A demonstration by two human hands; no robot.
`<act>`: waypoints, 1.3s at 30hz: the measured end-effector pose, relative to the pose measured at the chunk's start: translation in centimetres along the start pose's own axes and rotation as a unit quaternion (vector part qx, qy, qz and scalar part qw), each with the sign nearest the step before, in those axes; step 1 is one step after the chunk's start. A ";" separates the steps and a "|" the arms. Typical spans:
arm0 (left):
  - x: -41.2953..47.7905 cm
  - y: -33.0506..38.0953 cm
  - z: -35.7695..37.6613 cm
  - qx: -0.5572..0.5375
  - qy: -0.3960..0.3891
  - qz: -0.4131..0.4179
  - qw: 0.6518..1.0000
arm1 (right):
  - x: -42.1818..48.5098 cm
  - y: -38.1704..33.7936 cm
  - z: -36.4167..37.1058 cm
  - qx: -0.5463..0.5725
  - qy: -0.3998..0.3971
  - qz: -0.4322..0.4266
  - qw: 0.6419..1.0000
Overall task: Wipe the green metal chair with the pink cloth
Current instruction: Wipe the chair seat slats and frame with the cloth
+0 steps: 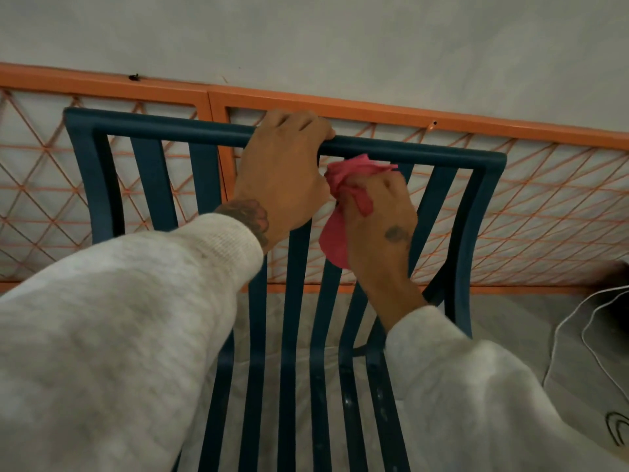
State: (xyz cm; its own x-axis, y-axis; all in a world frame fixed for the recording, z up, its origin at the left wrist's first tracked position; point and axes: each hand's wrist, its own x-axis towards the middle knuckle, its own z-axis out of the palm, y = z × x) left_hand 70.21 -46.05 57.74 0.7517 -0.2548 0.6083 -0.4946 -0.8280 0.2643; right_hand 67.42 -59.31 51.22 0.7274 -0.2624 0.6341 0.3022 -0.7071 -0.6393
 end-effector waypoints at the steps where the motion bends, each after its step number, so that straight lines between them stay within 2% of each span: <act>1: 0.0 0.0 0.0 0.003 0.002 -0.002 1.000 | -1.0 0.7 0.4 -0.008 -0.012 0.003 1.000; 5: -0.2 0.1 0.2 0.013 0.008 0.000 1.000 | -6.2 3.1 0.6 -0.044 -0.112 0.055 0.991; 7: -0.5 0.2 0.4 0.011 0.007 -0.004 1.000 | -5.1 2.4 0.2 -0.036 -0.097 0.038 0.994; 10: -0.5 0.0 0.5 0.006 0.011 -0.009 1.000 | -0.6 0.5 -0.1 -0.007 -0.016 0.014 1.000; 12: -0.5 -0.1 0.7 0.010 0.013 -0.008 1.000 | -0.1 0.4 0.3 -0.016 -0.006 -0.012 1.000; 14: -0.4 -0.1 0.7 0.014 0.013 -0.008 1.000 | -2.7 1.8 0.8 -0.023 -0.040 -0.013 0.999; 17: -0.5 -0.1 0.6 0.018 0.009 -0.007 1.000 | -8.4 4.4 1.1 -0.048 -0.129 0.058 0.989; 19: -0.7 -0.1 0.5 0.020 -0.003 -0.002 1.000 | -9.9 5.1 0.9 -0.054 -0.161 0.072 0.983; 21: -0.6 -0.1 0.4 0.022 -0.005 -0.003 1.000 | -8.4 4.2 0.6 -0.055 -0.142 0.058 0.987; 24: -0.6 0.1 0.5 0.022 0.001 -0.011 1.000 | -3.1 1.8 0.4 -0.038 -0.059 0.028 0.997; 26: -0.5 0.2 0.6 0.023 0.005 -0.009 1.000 | -1.5 1.2 0.6 -0.027 -0.041 0.016 0.999; 28: -0.5 0.1 0.6 0.024 0.006 -0.013 1.000 | -3.2 1.8 0.8 -0.039 -0.059 0.007 0.997; 31: -0.6 0.1 0.6 0.023 0.000 -0.011 1.000 | -8.0 3.9 0.8 -0.063 -0.155 0.060 0.984; 33: -0.8 0.2 0.5 0.021 -0.006 -0.005 1.000 | -8.8 4.1 0.5 -0.055 -0.183 0.082 0.978; 37: -1.0 0.1 0.4 0.030 -0.016 -0.001 0.999 | -3.7 1.3 -0.3 -0.011 -0.073 0.026 0.997; 39: -0.9 0.3 0.2 0.032 -0.017 -0.002 0.999 | -1.9 0.5 -0.3 -0.006 -0.050 0.015 0.999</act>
State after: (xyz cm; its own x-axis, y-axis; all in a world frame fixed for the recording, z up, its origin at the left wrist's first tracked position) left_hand 69.43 -46.20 57.08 0.7684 -0.2683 0.5810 -0.4637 -0.8591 0.2166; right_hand 66.00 -59.35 49.83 0.7935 -0.2169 0.5686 0.2726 -0.7087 -0.6508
